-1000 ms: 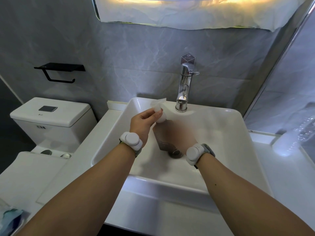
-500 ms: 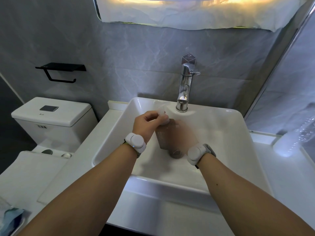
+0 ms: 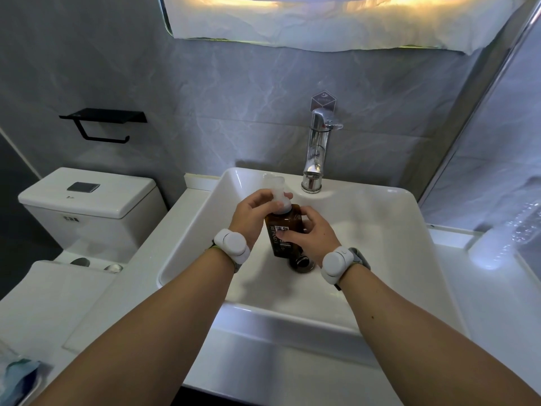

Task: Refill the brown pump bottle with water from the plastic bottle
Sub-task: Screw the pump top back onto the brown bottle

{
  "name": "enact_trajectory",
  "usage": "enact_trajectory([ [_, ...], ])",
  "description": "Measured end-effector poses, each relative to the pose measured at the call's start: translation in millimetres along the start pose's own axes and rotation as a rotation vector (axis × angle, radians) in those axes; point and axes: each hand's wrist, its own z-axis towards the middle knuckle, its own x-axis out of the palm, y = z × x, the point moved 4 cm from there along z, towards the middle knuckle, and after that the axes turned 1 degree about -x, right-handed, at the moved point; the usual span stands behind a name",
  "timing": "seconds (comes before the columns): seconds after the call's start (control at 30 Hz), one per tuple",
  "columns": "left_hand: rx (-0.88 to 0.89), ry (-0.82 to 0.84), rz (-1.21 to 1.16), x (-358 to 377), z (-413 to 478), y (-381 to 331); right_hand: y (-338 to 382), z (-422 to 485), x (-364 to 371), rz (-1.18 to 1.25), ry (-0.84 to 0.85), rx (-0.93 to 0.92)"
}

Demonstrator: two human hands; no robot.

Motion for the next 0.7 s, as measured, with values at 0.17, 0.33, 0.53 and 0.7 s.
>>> enact_trajectory([
  [0.17,-0.004,-0.099,0.134,-1.6,-3.5,1.2,0.9,-0.3,1.0,0.006,-0.009,-0.016],
  [0.33,0.005,-0.086,0.124,-4.0,-1.8,3.1,-1.3,-0.1,0.9,0.01,-0.005,-0.009],
  [0.53,-0.009,-0.021,-0.016,0.3,2.0,4.8,-1.8,0.7,-2.4,0.017,-0.02,-0.001],
  [0.7,-0.006,-0.07,0.105,-0.1,-2.5,3.8,-2.5,-0.4,0.1,0.003,-0.007,-0.007],
])
